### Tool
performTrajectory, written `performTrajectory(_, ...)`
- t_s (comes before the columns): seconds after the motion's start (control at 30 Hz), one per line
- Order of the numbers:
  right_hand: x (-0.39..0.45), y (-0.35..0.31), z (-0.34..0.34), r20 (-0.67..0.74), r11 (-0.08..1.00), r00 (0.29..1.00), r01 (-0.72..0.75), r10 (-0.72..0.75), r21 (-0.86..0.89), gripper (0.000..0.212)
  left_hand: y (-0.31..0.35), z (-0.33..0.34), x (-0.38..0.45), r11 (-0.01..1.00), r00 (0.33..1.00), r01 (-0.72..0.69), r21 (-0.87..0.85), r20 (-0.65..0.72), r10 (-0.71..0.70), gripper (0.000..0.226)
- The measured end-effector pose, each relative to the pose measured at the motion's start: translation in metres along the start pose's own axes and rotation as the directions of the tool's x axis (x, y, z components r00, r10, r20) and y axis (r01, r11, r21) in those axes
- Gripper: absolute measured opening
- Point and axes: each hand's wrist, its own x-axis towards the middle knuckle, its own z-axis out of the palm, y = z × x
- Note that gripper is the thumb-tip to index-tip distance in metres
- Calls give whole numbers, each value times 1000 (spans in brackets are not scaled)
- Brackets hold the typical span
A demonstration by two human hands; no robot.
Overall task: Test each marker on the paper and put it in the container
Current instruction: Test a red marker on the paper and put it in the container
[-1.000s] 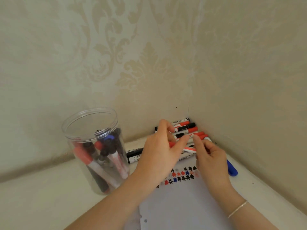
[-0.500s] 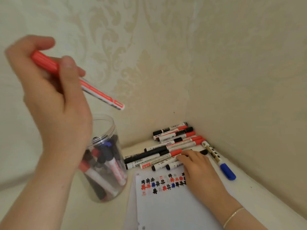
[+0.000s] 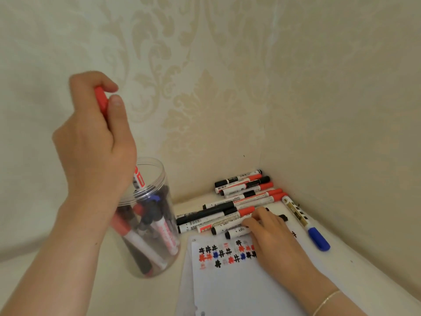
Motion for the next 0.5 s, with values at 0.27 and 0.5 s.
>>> performTrajectory(0.27,2,0,0,-54,995,994,96,-96,-14,55,-4,-3,3,996,991,-34,86,135,22,22)
performTrajectory(0.5,3,-1,0,-97,993,989,111,-113,-25,59,-6,-2,3,990,982,-74,122,182,51,22)
